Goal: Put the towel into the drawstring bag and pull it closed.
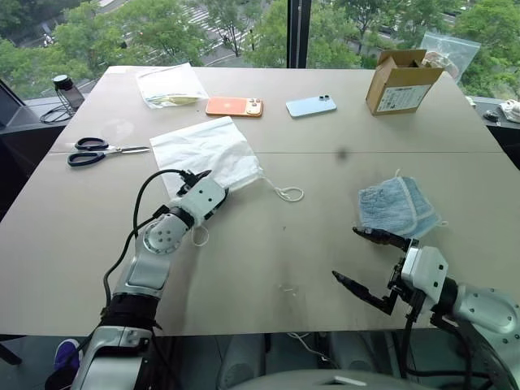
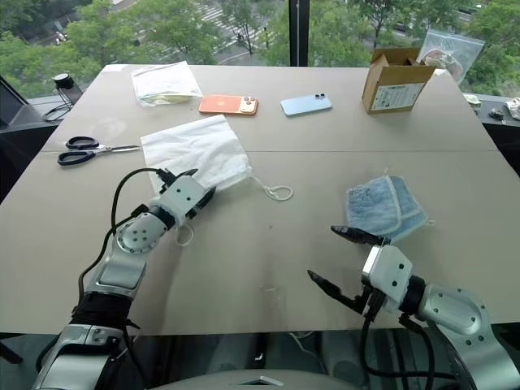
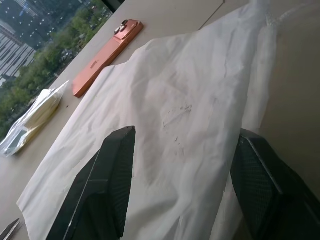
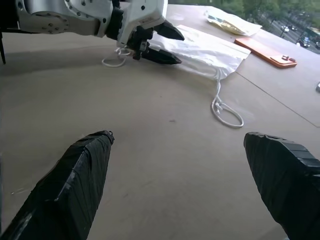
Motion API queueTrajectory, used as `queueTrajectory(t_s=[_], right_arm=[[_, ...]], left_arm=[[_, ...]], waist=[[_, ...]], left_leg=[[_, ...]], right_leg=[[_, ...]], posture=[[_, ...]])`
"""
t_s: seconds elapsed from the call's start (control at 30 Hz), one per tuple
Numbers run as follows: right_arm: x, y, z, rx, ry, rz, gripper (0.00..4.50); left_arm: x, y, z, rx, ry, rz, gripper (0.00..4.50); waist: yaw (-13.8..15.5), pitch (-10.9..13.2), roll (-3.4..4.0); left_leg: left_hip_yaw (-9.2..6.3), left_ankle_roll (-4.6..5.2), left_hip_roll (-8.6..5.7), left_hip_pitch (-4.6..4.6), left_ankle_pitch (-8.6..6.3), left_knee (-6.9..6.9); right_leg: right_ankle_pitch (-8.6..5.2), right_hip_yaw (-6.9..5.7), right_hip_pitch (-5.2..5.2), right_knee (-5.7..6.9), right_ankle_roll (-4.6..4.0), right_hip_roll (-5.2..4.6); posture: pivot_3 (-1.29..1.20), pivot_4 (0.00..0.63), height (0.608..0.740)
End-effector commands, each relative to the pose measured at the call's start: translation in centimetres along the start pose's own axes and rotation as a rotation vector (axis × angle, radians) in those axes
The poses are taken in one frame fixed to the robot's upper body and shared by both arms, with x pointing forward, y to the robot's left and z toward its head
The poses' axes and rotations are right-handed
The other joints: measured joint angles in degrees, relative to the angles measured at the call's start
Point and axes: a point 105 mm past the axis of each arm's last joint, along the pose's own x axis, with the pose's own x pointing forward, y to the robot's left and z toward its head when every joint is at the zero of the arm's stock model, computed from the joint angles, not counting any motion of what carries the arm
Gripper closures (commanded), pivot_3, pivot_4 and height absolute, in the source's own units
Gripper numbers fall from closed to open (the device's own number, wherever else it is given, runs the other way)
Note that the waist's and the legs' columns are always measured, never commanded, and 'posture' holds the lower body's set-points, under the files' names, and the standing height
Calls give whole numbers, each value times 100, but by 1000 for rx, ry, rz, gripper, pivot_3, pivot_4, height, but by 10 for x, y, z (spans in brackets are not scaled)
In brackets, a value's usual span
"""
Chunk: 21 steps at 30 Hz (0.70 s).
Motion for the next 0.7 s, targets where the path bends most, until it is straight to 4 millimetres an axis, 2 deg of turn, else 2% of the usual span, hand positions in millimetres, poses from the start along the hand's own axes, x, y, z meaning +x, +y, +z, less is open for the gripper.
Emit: queueTrajectory(t_s=[0.03,0.07,0.1,0.17,0.2,0.27,0.37,0.43,0.5,0.53,0.63,0.7], right_arm=[[2,-5,16,-20,-60,-29,0],[2,-6,18,-17,-71,-39,0],[3,-8,20,-16,-79,-46,0],[3,-11,22,-14,-90,-56,0],[3,-11,23,-13,-92,-58,0],[4,-13,24,-16,-98,-60,0],[6,-16,28,-18,-109,-78,0],[8,-21,29,-19,-102,-112,0],[9,-26,27,-19,-71,-139,0],[9,-23,27,74,-65,-81,0],[2,-42,21,89,9,-158,0],[-3,-64,22,40,41,-279,0]], left_arm=[[4,7,17,-75,-48,-3,2827],[6,9,19,-193,-51,-16,3099],[6,11,20,-358,-50,-40,3660],[5,10,23,-616,-45,-141,4285],[4,9,24,-680,-39,-180,4415],[-1,9,33,-813,-28,-301,4415],[-14,5,55,-1009,3,-522,4415],[-20,3,63,-1114,47,-604,4415],[-22,2,66,-1162,66,-627,4415],[-19,0,67,-1197,87,-628,4415],[-9,-15,76,-1226,124,-627,4415],[-5,-24,82,-1229,131,-627,4415]], waist=[[-1,0,0],[-1,0,0],[-1,0,0],[-3,0,0],[-9,0,0],[-21,0,0],[-30,1,1],[-23,1,1],[-23,1,1],[-22,1,1],[1,3,1],[3,2,1]], left_leg=[[0,0,0,0,0,0],[0,0,0,0,0,0],[0,0,0,-1,0,0],[-6,0,1,-7,0,10],[-15,0,0,-14,0,22],[-22,0,1,-17,0,27],[-26,0,0,-15,0,27],[-27,0,0,-16,0,32],[-29,0,-1,-17,0,43],[-29,0,-2,-17,0,46],[-35,0,-6,-19,0,61],[-38,0,-10,-19,0,73]], right_leg=[[0,0,0,0,0,0],[0,0,0,0,0,0],[0,0,0,0,0,0],[0,-7,0,3,0,-1],[0,-16,0,5,0,0],[0,-23,0,8,0,1],[-1,-24,0,14,0,4],[-2,-24,0,18,0,4],[-2,-26,0,24,1,2],[-2,-25,1,25,1,2],[-2,-29,7,31,0,-1],[-1,-31,13,36,1,-5]], posture=[[0,150,740],[0,150,740],[0,150,740],[0,150,740],[0,150,740],[0,150,740],[0,150,740],[0,150,740],[0,150,740],[0,150,740],[0,150,740],[0,150,740]])
